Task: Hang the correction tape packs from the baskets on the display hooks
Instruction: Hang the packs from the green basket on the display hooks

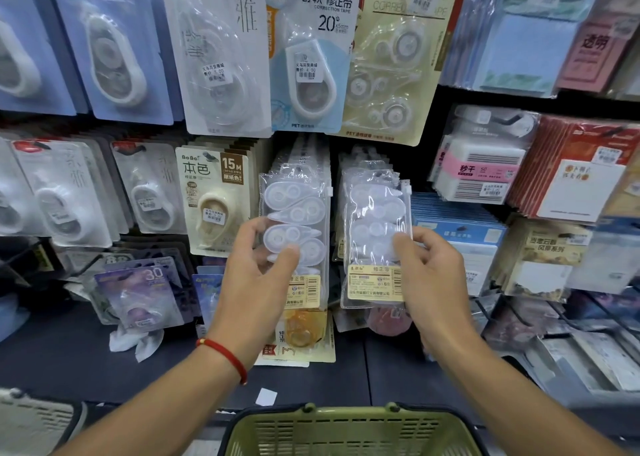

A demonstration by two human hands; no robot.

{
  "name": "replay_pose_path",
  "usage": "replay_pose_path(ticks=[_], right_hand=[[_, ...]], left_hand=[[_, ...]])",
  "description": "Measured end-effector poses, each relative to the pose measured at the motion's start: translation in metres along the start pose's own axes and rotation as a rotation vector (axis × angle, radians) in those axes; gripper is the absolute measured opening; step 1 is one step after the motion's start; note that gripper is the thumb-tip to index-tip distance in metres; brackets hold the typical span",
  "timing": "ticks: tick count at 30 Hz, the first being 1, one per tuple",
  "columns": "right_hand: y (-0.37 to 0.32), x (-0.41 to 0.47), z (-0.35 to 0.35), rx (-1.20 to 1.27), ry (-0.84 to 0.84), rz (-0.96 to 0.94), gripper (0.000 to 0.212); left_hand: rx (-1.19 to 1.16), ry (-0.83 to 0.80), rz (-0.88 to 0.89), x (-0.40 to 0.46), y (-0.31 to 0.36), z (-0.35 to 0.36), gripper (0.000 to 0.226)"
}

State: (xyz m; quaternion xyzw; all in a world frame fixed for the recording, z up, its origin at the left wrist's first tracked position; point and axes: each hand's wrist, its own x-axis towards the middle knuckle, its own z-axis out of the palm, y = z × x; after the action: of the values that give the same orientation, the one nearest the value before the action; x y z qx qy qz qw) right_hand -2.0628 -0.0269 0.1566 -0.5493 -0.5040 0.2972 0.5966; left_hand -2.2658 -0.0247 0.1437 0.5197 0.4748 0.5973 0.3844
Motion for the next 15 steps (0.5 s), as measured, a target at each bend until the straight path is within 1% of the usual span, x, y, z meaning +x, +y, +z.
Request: replay_pose_path(ticks=[2, 3, 4, 5, 6, 8, 10, 12, 13, 14, 15], right_hand=[[0.001, 0.001, 0.000, -0.060, -0.001, -0.047, 0.015], [0.002, 0.000, -0.001, -0.150, 0.011, -0.089, 0.025], [0.002, -0.001, -0.001, -0.259, 0.037, -0.157, 0.036], [0.001, -0.002, -0.001, -0.344, 0.058, -0.250, 0.042], [0.000, -0.004, 0.000, -0.401, 0.063, -0.342, 0.041], [0.001, -0.008, 0.003, -0.464, 0.015, -0.448, 0.029], [0.004, -0.012, 0.008, -0.445, -0.108, -0.424, 0.020], [0.006, -0.016, 0.013, -0.359, -0.269, -0.324, 0.023], [0.007, -0.017, 0.015, -0.312, -0.310, -0.262, 0.027], [0.007, -0.017, 0.016, -0.261, -0.317, -0.202, 0.027], [0.007, -0.015, 0.016, -0.214, -0.300, -0.149, 0.021]], left_hand=[[-0.008, -0.007, -0.006, 0.001, 0.000, -0.001, 0.044], [-0.007, -0.012, -0.007, 0.001, 0.000, -0.001, 0.047], [-0.004, -0.018, -0.008, 0.001, 0.000, -0.001, 0.049], [-0.004, -0.026, -0.009, 0.000, 0.000, 0.000, 0.048], [-0.011, -0.038, -0.011, 0.000, 0.000, 0.000, 0.046], [-0.034, -0.065, -0.024, -0.002, 0.000, 0.002, 0.043], [-0.053, -0.093, -0.034, -0.003, -0.001, 0.005, 0.041], [-0.080, -0.137, -0.037, -0.005, -0.001, 0.009, 0.038], [-0.098, -0.169, -0.038, -0.006, -0.001, 0.010, 0.037], [-0.119, -0.208, -0.044, -0.007, -0.001, 0.012, 0.038], [-0.139, -0.250, -0.053, -0.007, -0.002, 0.012, 0.039]])
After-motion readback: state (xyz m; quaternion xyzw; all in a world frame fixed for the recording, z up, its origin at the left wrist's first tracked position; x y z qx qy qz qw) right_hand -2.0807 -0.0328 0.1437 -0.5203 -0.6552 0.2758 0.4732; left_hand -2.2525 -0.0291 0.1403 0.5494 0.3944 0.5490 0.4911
